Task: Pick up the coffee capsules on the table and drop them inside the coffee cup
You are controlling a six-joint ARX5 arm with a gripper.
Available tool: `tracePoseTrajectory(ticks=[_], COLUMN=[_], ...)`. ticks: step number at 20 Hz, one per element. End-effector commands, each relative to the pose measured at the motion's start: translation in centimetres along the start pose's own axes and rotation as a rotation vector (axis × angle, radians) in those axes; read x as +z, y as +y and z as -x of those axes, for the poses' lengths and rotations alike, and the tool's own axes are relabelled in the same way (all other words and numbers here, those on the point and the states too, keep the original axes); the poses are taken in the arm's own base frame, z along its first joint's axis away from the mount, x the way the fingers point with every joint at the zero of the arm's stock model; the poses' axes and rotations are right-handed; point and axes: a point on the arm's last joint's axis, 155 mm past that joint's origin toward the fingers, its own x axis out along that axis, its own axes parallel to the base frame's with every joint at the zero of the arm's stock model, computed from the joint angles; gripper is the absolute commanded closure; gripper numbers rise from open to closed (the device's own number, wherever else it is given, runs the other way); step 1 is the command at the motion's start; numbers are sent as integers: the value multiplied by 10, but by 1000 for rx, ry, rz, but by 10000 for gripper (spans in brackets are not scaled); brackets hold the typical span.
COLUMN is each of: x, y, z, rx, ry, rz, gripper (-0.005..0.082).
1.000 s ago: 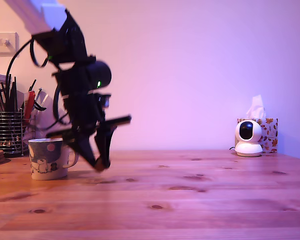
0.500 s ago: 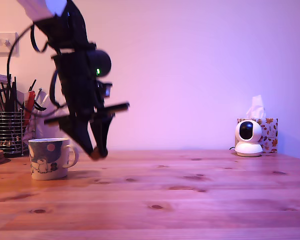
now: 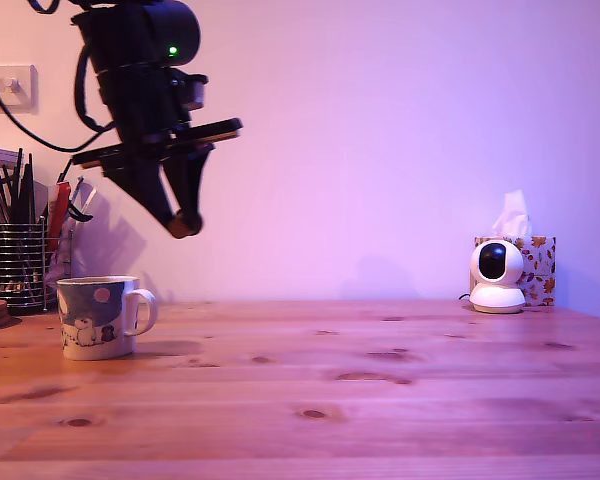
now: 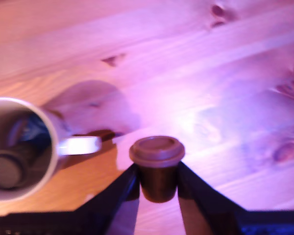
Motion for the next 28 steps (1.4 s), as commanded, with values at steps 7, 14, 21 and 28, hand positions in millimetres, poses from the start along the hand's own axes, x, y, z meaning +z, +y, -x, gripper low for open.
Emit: tracePoseTrajectory(ticks=[7, 14, 21, 28], x=[1, 8, 20, 20], y=[55, 88, 94, 96], z=[6, 9, 1, -12], rx=[86, 135, 136, 136], ry=[9, -18, -57, -49], rz=[72, 128, 136, 139], gripper=[632, 632, 632, 632])
